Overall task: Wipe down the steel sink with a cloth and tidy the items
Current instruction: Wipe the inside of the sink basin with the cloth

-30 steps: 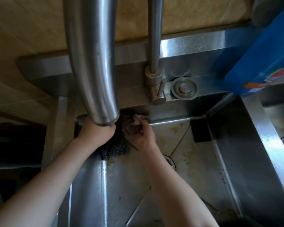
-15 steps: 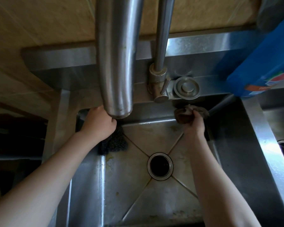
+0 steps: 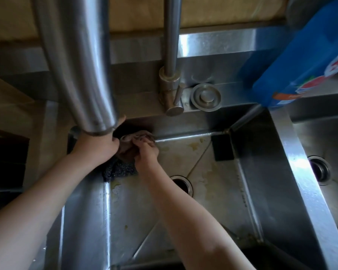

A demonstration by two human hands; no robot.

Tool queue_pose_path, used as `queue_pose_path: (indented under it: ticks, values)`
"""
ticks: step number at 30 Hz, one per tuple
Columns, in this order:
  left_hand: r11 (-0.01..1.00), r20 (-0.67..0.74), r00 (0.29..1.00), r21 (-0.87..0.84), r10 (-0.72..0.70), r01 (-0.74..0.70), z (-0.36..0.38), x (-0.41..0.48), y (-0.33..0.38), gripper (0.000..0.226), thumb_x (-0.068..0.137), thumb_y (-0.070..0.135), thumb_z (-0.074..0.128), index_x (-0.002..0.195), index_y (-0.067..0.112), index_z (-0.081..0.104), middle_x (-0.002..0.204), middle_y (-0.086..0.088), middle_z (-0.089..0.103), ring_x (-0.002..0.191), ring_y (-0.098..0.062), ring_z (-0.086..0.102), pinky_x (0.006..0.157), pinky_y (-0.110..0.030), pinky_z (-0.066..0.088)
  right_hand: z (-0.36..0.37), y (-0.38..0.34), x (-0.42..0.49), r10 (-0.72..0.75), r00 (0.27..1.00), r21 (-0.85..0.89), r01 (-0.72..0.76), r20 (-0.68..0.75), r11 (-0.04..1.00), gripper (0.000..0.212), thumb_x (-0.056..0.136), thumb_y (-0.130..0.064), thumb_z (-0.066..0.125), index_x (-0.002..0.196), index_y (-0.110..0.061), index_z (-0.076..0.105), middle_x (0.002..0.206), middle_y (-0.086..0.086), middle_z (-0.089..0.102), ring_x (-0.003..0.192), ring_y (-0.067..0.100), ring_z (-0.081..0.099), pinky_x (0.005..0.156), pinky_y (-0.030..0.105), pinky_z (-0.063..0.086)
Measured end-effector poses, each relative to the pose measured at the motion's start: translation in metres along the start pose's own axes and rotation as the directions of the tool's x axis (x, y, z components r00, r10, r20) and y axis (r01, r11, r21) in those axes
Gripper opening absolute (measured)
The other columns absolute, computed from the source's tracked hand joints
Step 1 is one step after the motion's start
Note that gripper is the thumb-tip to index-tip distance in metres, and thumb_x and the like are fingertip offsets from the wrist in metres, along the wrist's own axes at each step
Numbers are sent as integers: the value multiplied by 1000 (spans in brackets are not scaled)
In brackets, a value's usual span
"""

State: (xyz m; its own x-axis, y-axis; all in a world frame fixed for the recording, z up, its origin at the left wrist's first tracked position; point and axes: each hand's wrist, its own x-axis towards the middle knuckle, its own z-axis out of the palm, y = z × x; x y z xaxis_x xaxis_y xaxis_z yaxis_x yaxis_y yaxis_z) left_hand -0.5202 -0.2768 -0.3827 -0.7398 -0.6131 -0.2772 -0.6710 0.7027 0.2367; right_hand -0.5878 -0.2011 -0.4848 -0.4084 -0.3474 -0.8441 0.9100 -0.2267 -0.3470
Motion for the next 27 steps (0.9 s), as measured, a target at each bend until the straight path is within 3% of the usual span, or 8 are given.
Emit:
queue_pose_path:
  ticks: [2, 4, 6, 8, 10, 13, 19, 27]
  values:
    - [1000, 6, 1000, 16, 11, -11, -1, -1, 2, 64, 85, 13, 51, 144, 33, 32, 149, -8, 34, 118, -35, 49, 92, -40, 49, -12, -15, 2, 15, 998, 36, -17, 59, 999, 17, 80, 11, 62, 88, -5, 61, 87, 14, 67, 79, 23, 68, 82, 38, 56]
    - [1000, 9, 1000, 5, -8, 8, -1, -1, 2, 65, 85, 14, 52, 143, 34, 33, 149, -10, 35, 119, -37, 48, 93, -41, 48, -28, -41, 5, 9, 997, 97, -17, 76, 995, 13, 85, 7, 57, 93, -3, 61, 80, 14, 71, 73, 23, 69, 69, 35, 59]
    - [999, 4, 999, 12, -33, 33, -1, -1, 3, 59, 85, 14, 52, 141, 27, 40, 143, -12, 43, 119, -37, 48, 94, -41, 47, -42, -70, 8, -66, 997, 102, 71, -44, 992, 17, 83, 8, 59, 96, -2, 62, 75, 13, 69, 65, 23, 66, 59, 31, 56]
    - [998, -13, 999, 51, -41, 42, -2, 0, 5, 43, 84, 15, 51, 127, 11, 54, 126, -18, 55, 109, -38, 53, 88, -44, 48, -62, -98, 11, -242, 957, -81, 232, -157, 969, 19, 78, 11, 63, 90, -4, 64, 74, 9, 65, 65, 20, 62, 57, 25, 54]
    - [997, -15, 999, 57, -43, 44, -4, 0, 7, 31, 84, 14, 51, 113, 5, 59, 114, -20, 60, 100, -38, 56, 84, -46, 50, -82, -118, 13, -451, 886, -470, 356, -106, 808, 19, 75, 10, 65, 85, -6, 67, 71, 4, 65, 65, 16, 61, 52, 14, 51]
    - [1000, -21, 1000, -8, -10, 10, -8, -2, 9, 38, 83, 10, 53, 120, 15, 58, 116, -17, 59, 100, -38, 56, 83, -47, 51, -105, -130, 19, -580, 807, -849, 383, 115, 365, 28, 74, 8, 60, 93, -10, 70, 89, 9, 71, 80, 18, 63, 67, 21, 50]
    - [1000, -3, 1000, -15, -22, 22, -7, -2, 9, 34, 84, 12, 53, 118, 13, 58, 113, -15, 60, 95, -34, 59, 80, -47, 53, -131, -121, 49, -507, 821, -959, 165, 262, -229, 41, 86, 2, 47, 123, -12, 57, 121, 16, 60, 110, 34, 57, 90, 35, 48]
    - [999, -7, 999, -24, -48, 48, -5, -2, 8, 35, 84, 11, 53, 119, 11, 57, 116, -15, 58, 99, -34, 57, 82, -47, 51, -124, -79, 69, -397, 833, -885, 210, 384, -415, 47, 83, 0, 47, 128, -13, 52, 133, 16, 47, 120, 35, 45, 98, 41, 45]
